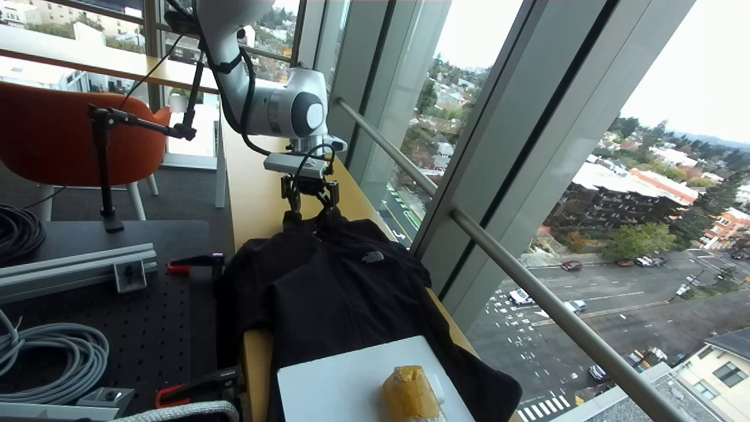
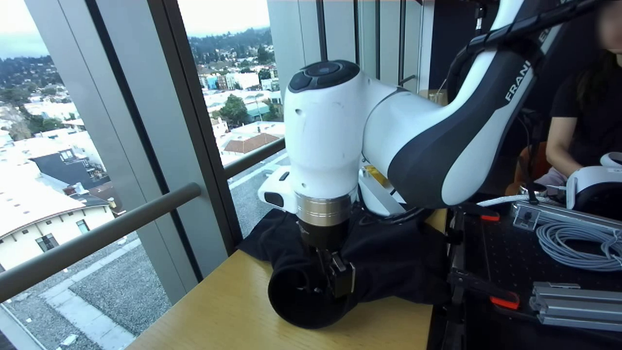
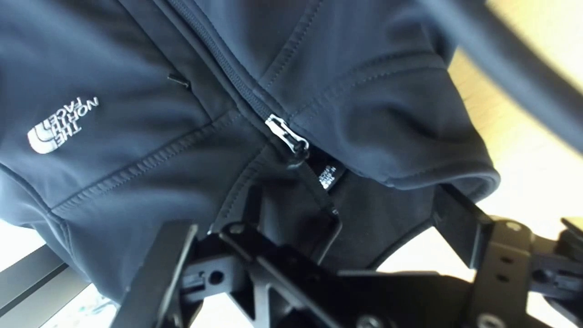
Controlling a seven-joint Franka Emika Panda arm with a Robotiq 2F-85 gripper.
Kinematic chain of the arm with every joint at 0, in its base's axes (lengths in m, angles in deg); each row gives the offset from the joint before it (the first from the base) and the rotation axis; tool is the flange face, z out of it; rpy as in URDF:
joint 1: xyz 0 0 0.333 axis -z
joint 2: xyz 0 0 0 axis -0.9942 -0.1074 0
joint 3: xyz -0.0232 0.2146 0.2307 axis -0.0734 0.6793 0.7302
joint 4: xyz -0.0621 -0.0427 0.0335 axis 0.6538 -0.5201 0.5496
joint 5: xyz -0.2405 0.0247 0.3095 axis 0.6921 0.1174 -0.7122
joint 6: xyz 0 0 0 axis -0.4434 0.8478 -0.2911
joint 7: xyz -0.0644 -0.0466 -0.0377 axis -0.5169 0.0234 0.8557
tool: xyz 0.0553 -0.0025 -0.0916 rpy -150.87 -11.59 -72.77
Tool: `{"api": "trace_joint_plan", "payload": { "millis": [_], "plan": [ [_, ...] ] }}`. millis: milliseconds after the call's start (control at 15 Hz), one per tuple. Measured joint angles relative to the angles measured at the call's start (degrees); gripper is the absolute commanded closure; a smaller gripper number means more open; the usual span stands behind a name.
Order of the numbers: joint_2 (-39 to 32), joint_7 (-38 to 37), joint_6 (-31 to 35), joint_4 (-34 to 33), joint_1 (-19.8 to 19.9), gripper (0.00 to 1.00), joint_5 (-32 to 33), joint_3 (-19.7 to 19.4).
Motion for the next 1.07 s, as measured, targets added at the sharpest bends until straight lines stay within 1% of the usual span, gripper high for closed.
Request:
{"api": "trace_joint_plan", "payload": {
  "millis": [200, 600, 1067],
  "plan": [
    [0.13, -0.86, 0.12, 0.48, 0.96, 0.0, 0.35, -0.74],
    [2.1, -4.07, 2.01, 0.53, 3.94, 0.0, -0.18, -0.78],
    [1.36, -12.05, 4.27, -1.46, 4.2, 0.0, -0.73, -1.53]
  ]
}}
